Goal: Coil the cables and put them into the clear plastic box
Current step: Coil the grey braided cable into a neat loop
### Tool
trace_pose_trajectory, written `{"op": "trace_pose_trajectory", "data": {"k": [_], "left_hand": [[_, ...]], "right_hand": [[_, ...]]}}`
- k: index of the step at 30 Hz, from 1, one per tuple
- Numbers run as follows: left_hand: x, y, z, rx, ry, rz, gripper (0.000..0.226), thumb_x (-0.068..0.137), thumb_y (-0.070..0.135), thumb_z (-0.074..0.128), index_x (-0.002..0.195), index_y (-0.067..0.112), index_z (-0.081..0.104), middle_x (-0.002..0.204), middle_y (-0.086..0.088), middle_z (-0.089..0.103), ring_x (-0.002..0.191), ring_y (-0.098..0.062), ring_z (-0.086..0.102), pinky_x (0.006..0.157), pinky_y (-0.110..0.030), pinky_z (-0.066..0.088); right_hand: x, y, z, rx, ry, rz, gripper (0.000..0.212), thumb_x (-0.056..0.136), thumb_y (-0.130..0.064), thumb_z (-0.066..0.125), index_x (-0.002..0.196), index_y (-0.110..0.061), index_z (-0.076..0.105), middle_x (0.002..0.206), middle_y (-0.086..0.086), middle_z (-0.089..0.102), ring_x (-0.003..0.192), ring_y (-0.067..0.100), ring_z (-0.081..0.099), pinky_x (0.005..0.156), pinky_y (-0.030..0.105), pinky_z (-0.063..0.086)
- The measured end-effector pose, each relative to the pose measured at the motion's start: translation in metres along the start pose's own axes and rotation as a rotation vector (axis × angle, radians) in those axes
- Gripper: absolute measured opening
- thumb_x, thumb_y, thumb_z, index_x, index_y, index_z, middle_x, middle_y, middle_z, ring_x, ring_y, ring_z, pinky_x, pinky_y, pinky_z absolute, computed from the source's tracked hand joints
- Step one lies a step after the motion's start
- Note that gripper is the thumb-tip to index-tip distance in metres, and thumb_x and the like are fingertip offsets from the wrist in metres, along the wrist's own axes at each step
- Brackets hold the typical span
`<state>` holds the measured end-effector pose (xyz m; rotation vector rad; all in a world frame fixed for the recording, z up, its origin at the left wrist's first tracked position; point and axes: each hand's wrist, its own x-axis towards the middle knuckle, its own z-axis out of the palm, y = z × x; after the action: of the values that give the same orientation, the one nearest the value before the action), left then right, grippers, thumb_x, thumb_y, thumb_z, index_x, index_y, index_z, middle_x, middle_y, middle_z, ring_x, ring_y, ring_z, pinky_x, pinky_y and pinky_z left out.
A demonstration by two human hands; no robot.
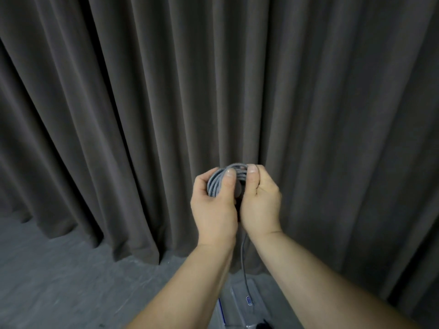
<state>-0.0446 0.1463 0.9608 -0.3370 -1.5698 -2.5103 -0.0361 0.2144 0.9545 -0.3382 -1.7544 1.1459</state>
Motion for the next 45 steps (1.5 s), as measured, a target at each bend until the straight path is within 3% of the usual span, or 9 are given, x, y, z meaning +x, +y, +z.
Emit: {"op": "trace_pose_trajectory", "data": {"k": [7,14,19,23,27,31,39,42,45], "left_hand": [[0.027,0.004,-0.021,0.073,-0.068,-0.006,0.018,0.08,0.03,0.075,0.09,0.016,0.067,0.061,0.009,0.057,0.055,-0.01,0.047,0.062,-0.034,0.044],[0.037,0.005,-0.028,0.103,-0.066,0.029,0.026,0.069,0.039,0.074,0.087,0.021,0.068,0.069,0.009,0.062,0.06,-0.008,0.052,0.07,-0.033,0.042],[0.032,0.008,-0.02,0.039,-0.072,-0.011,0.025,0.076,0.034,0.074,0.091,0.015,0.067,0.064,0.01,0.059,0.058,-0.007,0.05,0.069,-0.033,0.041],[0.03,0.009,-0.018,0.045,-0.079,-0.015,0.028,0.073,0.036,0.075,0.091,0.016,0.066,0.065,0.01,0.058,0.06,-0.009,0.05,0.071,-0.037,0.043],[0.027,0.011,-0.016,-0.006,-0.07,-0.074,0.02,0.085,0.026,0.073,0.095,0.01,0.065,0.058,0.011,0.053,0.052,-0.006,0.045,0.064,-0.033,0.043],[0.024,0.013,-0.014,-0.072,-0.093,-0.108,0.016,0.089,0.019,0.067,0.099,0.008,0.062,0.055,0.008,0.048,0.045,-0.006,0.038,0.05,-0.025,0.039],[0.023,0.017,-0.016,-0.064,-0.147,-0.083,0.014,0.09,0.006,0.064,0.103,0.011,0.06,0.06,0.005,0.052,0.048,-0.007,0.044,0.052,-0.023,0.044],[0.026,0.019,-0.015,-0.09,-0.157,-0.08,0.009,0.092,0.005,0.061,0.099,0.01,0.059,0.058,0.003,0.05,0.045,-0.008,0.04,0.049,-0.024,0.04],[0.026,0.023,-0.013,-0.06,-0.181,0.004,0.008,0.092,0.003,0.061,0.097,0.01,0.059,0.056,0.007,0.053,0.044,-0.006,0.042,0.049,-0.024,0.043]], "right_hand": [[0.012,0.002,-0.015,0.035,-0.296,-0.06,0.032,0.097,-0.018,0.046,0.126,-0.025,0.058,0.12,-0.01,0.058,0.108,0.003,0.056,0.098,0.022,0.041],[0.024,-0.022,-0.052,-0.478,-0.802,-0.312,0.102,0.072,-0.046,0.075,0.151,-0.036,0.013,0.137,-0.014,0.034,0.13,0.006,0.037,0.107,0.026,0.033],[0.02,-0.023,-0.047,-0.597,-0.738,-0.314,0.121,0.064,-0.062,0.075,0.152,-0.031,0.0,0.12,-0.007,0.028,0.12,0.015,0.041,0.097,0.031,0.04],[0.015,-0.022,-0.051,-0.611,-0.692,-0.335,0.117,0.067,-0.065,0.071,0.153,-0.029,0.0,0.111,-0.01,0.024,0.113,0.016,0.045,0.089,0.03,0.041],[0.009,-0.017,-0.05,-0.63,-0.693,-0.353,0.11,0.071,-0.068,0.063,0.152,-0.027,0.001,0.127,-0.006,0.023,0.127,0.016,0.034,0.098,0.032,0.04],[0.008,-0.013,-0.047,-0.606,-0.727,-0.306,0.099,0.075,-0.067,0.058,0.148,-0.027,0.004,0.14,-0.003,0.022,0.121,0.026,0.049,0.094,0.038,0.045],[0.01,-0.022,-0.04,-0.618,-0.77,-0.247,0.098,0.081,-0.06,0.058,0.15,-0.026,-0.003,0.156,0.002,0.017,0.132,0.028,0.042,0.103,0.037,0.039],[0.015,-0.027,-0.039,-0.299,-0.783,-0.086,0.088,0.078,-0.059,0.059,0.148,-0.031,0.013,0.153,-0.004,0.026,0.137,0.012,0.035,0.112,0.029,0.029],[0.014,-0.03,-0.027,0.262,-0.613,0.128,0.048,0.092,-0.044,0.046,0.137,-0.029,0.042,0.142,-0.007,0.046,0.131,0.002,0.041,0.115,0.028,0.027]]}}
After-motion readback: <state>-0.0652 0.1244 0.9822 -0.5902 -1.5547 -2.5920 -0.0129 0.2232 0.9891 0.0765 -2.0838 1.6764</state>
